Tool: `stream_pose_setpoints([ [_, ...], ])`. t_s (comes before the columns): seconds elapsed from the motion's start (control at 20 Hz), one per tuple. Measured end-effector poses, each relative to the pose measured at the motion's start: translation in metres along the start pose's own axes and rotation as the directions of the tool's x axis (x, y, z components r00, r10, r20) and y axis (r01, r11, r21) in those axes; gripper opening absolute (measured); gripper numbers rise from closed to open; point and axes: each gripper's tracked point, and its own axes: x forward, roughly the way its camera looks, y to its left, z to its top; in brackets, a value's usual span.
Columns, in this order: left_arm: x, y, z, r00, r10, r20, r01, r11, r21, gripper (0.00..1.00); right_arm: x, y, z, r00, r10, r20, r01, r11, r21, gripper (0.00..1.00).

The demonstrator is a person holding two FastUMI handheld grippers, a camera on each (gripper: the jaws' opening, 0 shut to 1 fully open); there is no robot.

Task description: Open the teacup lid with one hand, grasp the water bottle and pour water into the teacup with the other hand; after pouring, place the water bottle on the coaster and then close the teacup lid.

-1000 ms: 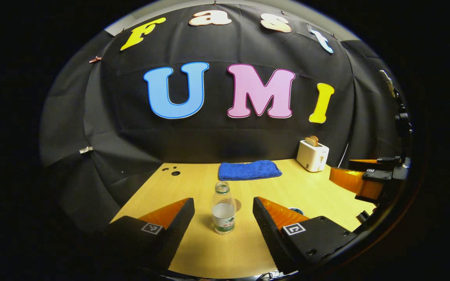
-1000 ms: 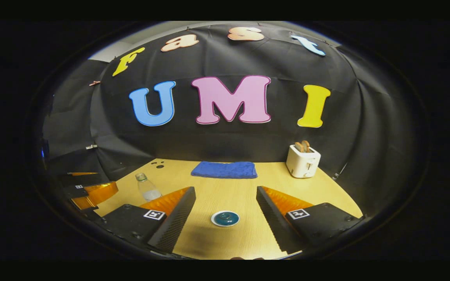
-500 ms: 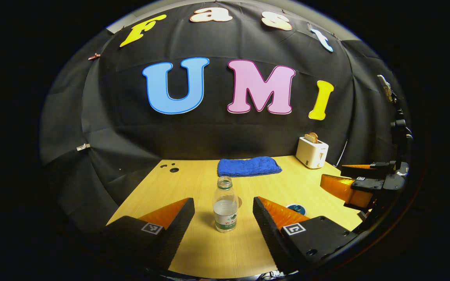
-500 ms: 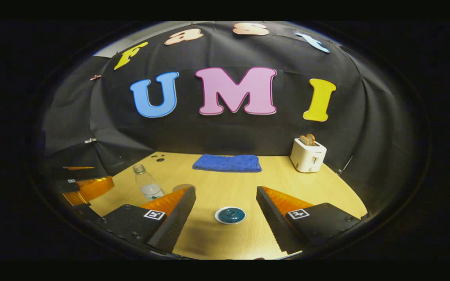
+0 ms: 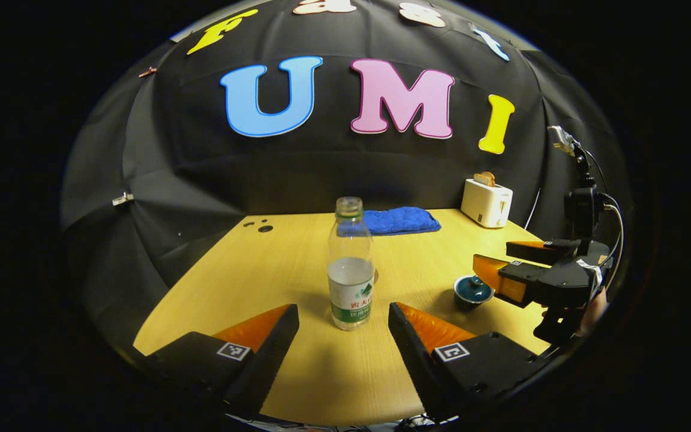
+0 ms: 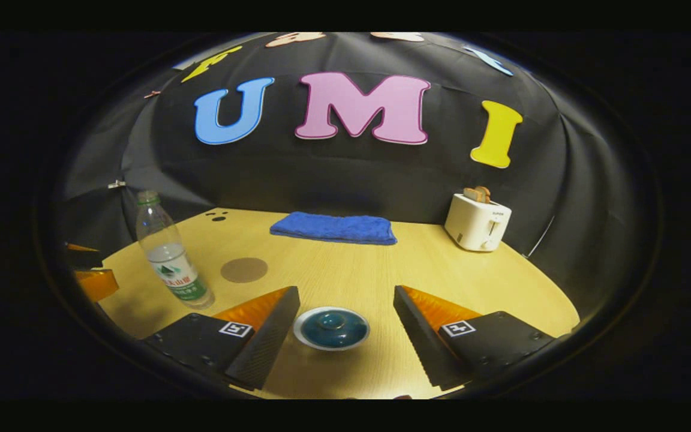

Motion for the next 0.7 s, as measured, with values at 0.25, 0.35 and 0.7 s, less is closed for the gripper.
stream_pose_setpoints([
  [0.25,0.011,-0.002,-0.037,0.999,0.012,-0.052,-0.017,0.996,-0.089,0.96,0.019,0.001,-0.024,1.0,-0.005,0.005,0.005,1.0,-0.012,0.98],
  [0.35,0.011,-0.002,-0.047,0.998,0.016,-0.066,-0.022,0.996,-0.083,0.96,0.022,-0.002,-0.028,1.0,-0.011,0.002,0.012,0.999,-0.034,0.97],
  [0.7,0.004,0.007,-0.058,0.996,0.029,-0.083,-0.035,0.996,-0.079,0.96,0.025,0.011,-0.037,1.0,0.011,-0.009,-0.012,0.998,-0.06,0.65],
])
